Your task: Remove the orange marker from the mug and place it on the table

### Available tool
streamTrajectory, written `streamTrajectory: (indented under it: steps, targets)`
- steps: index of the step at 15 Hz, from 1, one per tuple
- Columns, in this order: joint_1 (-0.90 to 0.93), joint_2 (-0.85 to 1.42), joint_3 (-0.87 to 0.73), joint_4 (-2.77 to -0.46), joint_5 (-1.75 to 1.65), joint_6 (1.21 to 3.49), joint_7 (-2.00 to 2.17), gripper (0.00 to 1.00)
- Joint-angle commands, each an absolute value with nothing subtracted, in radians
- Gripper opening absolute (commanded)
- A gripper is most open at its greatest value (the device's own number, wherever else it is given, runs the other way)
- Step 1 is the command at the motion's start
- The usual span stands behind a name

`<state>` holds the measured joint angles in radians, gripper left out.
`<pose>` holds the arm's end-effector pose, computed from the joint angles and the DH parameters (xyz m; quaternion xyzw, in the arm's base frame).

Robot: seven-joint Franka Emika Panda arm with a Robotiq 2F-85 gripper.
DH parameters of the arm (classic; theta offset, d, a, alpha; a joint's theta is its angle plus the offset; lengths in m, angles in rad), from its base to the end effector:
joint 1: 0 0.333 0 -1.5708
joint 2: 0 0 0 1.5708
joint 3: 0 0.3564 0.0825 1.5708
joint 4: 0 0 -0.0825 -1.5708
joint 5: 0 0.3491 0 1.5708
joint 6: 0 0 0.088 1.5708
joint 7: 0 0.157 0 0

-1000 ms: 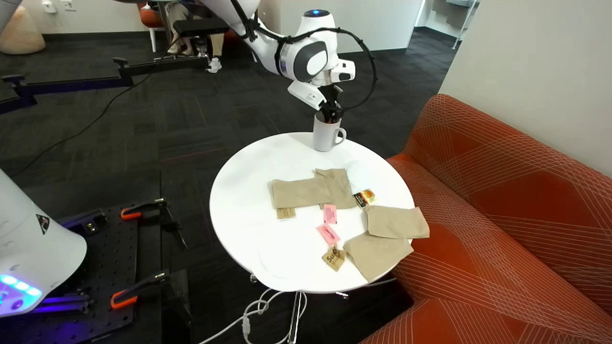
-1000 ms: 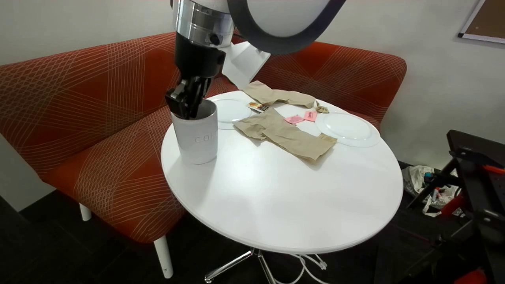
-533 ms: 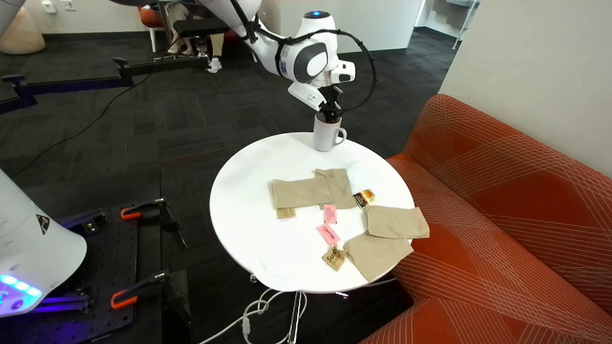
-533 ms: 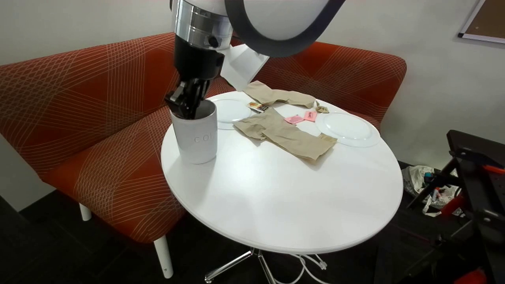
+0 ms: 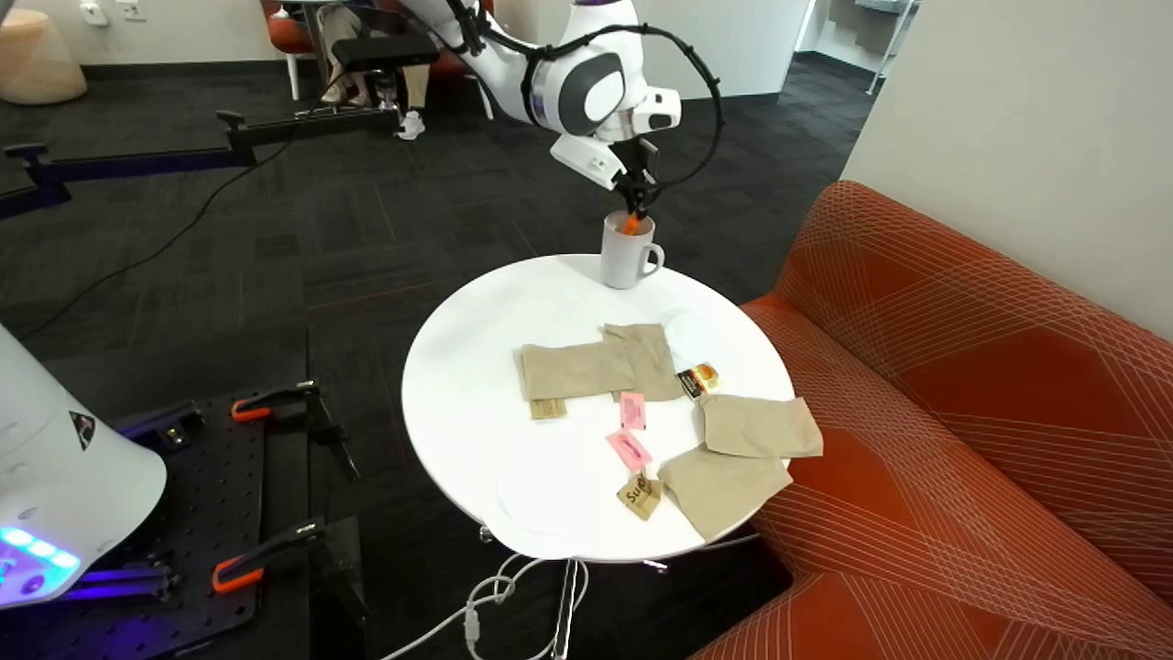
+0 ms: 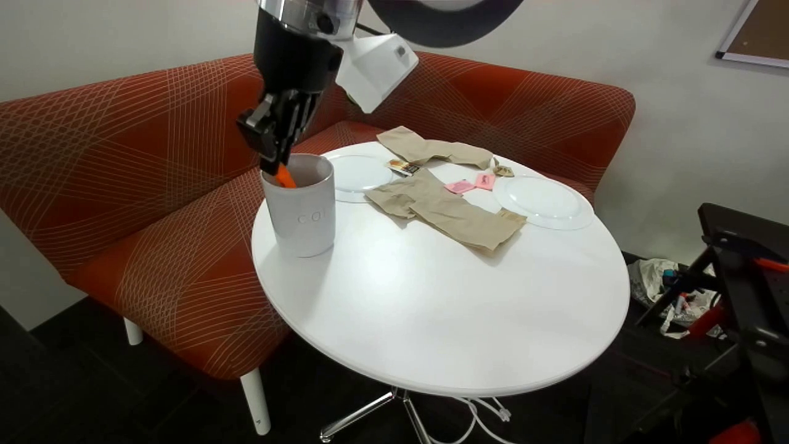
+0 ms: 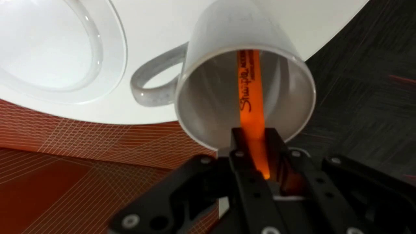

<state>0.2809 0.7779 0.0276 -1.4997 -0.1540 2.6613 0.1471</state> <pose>0.7331 0.2298 0.2525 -0.9718 -0.1332 -0.1945 0.0049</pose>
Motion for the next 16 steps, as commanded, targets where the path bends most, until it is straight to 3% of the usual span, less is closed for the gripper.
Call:
streamTrajectory:
  steps: [1, 16]
  targets:
    - [0.307, 0.668, -0.001, -1.6, -0.164, 2.72, 0.18, 0.05]
    - [0.338, 0.247, -0.017, -1.933, -0.26, 2.7, 0.218, 0.05]
